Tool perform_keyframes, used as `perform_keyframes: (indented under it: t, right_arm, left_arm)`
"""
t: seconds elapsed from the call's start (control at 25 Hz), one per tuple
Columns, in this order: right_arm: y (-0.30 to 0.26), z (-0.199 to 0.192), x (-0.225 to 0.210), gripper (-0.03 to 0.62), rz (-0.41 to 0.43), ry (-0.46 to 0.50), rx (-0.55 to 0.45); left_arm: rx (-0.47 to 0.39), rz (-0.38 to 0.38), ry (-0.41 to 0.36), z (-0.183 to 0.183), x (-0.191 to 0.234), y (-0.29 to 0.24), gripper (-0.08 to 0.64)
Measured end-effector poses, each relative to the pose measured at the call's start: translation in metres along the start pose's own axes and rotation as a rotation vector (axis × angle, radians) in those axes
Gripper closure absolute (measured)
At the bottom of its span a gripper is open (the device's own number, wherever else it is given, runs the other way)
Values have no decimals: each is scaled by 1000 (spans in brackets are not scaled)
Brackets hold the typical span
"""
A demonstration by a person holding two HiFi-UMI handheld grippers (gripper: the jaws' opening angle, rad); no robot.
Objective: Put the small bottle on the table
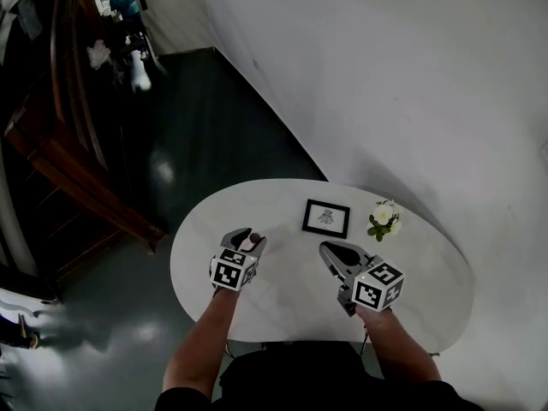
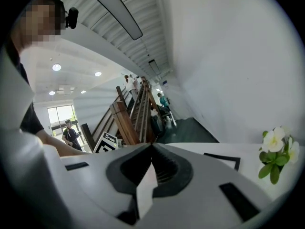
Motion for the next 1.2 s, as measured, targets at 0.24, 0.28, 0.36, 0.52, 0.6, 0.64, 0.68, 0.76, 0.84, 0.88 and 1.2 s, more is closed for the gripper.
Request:
perform_keyframes:
  t: [0.24,0.28,0.36,0.52,0.6,0.64,0.68,0.76,0.84,0.88,1.2]
  right_arm:
    - [9,0,31,581,14,20,-31]
    - [11,0,36,581,12,24,-36]
    - [17,-1,46,581,7,32,-46]
    - [35,-6,61,581,-12,42,-58]
    - [45,-7,65,581,-29,50,-60]
    - [50,-7,66,581,-37,54,-61]
    - [54,-7,68,581,-44,58,-63]
    - [62,-5,70,581,-52,65,-70]
    - [67,-2,73,581,-52,77,-78]
    - [70,1,74,581,-47,85,-82]
    - [91,15,59,581,25,111,-99]
  left_arm:
    - [-39,5,8,-1,-8,35,391]
    - [-47,5,10,-2,-9,41,391]
    - [-60,5,11,-5,-12,54,391]
    - [-106,0,18,-2,-20,83,393]
    - [-135,-4,15,3,-24,96,393]
    - [-146,-7,9,6,-27,102,394]
    - [-156,-10,2,9,-31,107,396]
    - [-175,-13,-17,13,-39,117,410]
    - [-199,-8,-30,14,-48,123,424]
    - [-213,-2,-30,14,-52,126,431]
    - [-341,77,-3,29,-106,137,464]
Point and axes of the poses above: the fingertips, and each gripper's own axes: y backward along the fingers, x to its left, z out of its top, the point moved 2 cm from there along y, backward along the fingers, and after that the axes turned 15 degrees about -z, right-handed, at the moved point
